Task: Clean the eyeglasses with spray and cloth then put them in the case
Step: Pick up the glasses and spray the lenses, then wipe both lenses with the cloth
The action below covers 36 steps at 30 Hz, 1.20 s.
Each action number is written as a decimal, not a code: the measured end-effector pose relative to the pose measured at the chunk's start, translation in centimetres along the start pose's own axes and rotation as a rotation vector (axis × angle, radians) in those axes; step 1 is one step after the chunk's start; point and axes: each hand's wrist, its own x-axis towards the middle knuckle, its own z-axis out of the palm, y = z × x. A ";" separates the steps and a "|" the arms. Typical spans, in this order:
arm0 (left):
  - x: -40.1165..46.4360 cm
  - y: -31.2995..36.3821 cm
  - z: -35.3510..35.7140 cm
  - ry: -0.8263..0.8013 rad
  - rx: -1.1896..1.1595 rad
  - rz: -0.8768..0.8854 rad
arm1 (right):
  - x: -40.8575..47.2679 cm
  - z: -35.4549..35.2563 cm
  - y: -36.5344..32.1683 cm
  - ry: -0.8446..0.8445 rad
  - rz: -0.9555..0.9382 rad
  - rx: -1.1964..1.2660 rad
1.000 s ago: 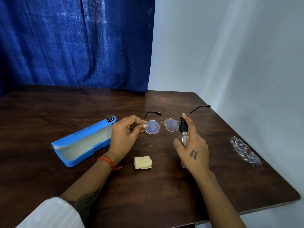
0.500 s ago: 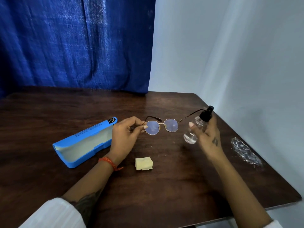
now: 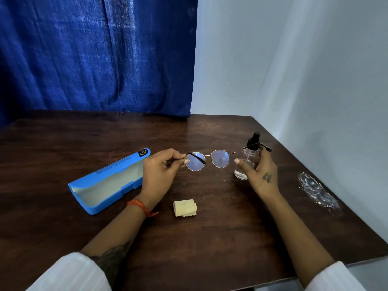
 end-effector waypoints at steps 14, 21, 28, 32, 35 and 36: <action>-0.1 -0.9 0.1 -0.009 -0.110 -0.132 | -7.9 4.1 -5.2 -0.656 -0.592 -0.097; 0.0 -0.8 0.4 -0.007 -0.144 -0.163 | -8.0 4.8 -5.1 -0.648 -0.604 -0.063; -0.1 -0.4 0.1 -0.031 -0.089 -0.121 | -4.7 4.0 -6.3 -0.078 -0.218 0.154; -0.2 -0.5 0.1 -0.047 -0.095 -0.125 | -3.4 5.6 -6.9 -0.006 -0.331 -0.105; -0.2 -0.6 0.0 -0.048 -0.110 -0.153 | -4.1 7.0 -6.6 0.012 -0.421 -0.240; -0.2 -0.5 -0.1 -0.045 -0.115 -0.162 | -4.4 7.2 -6.4 0.007 -0.447 -0.251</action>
